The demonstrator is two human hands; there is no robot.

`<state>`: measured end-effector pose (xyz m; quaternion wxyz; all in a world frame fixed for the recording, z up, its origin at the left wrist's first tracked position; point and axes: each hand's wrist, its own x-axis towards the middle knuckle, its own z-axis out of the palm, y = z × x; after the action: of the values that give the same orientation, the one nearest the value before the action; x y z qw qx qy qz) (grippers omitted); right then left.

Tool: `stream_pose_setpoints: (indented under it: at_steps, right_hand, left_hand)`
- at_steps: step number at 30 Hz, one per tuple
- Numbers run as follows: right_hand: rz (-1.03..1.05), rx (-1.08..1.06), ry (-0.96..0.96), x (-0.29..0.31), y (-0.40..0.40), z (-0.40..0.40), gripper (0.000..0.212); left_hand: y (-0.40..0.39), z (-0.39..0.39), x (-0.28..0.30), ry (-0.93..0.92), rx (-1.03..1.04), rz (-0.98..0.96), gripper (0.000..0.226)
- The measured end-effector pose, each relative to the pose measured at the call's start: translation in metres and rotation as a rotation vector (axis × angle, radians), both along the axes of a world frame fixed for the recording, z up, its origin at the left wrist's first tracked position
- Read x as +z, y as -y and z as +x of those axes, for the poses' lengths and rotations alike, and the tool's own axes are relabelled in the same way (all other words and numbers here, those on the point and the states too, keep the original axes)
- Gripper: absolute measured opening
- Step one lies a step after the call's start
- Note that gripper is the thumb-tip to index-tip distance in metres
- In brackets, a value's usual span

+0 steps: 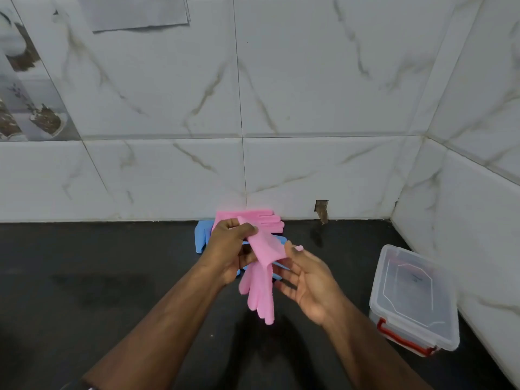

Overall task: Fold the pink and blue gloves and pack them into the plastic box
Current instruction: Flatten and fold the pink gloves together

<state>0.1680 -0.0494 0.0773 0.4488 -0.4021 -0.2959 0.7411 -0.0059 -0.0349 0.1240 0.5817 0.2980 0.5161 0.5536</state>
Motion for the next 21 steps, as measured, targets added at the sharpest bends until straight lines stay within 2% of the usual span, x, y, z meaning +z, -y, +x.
stream_pose_setpoints:
  at_steps: [2,5,9,12,16,19,21]
  right_hand:
    - [-0.001,-0.066,-0.075,0.007,-0.003,0.008,0.036]
    - [0.089,-0.114,-0.181,0.023,-0.006,0.02,0.034]
    - [0.223,-0.141,-0.18,0.045,-0.008,0.028,0.021]
    - [0.289,-0.134,-0.101,0.063,-0.009,0.029,0.013]
    - [0.421,-0.098,0.146,0.094,-0.01,0.025,0.008]
    - [0.496,-0.091,0.241,0.108,-0.01,0.017,0.008]
    - [0.532,-0.005,0.26,0.114,-0.007,0.012,0.011]
  left_hand:
    - [0.005,-0.004,0.003,-0.005,-0.053,-0.009,0.01]
    - [0.012,-0.014,0.004,-0.115,-0.136,-0.025,0.009]
    - [0.013,-0.026,0.01,-0.278,-0.051,0.025,0.005]
    - [0.015,-0.03,0.027,-0.427,0.029,0.159,0.01]
    - [0.022,-0.018,0.054,-0.589,-0.15,0.267,0.01]
    - [0.028,0.005,0.07,-0.565,-0.384,0.247,0.029]
    - [0.03,0.016,0.076,-0.49,-0.435,0.283,0.036]
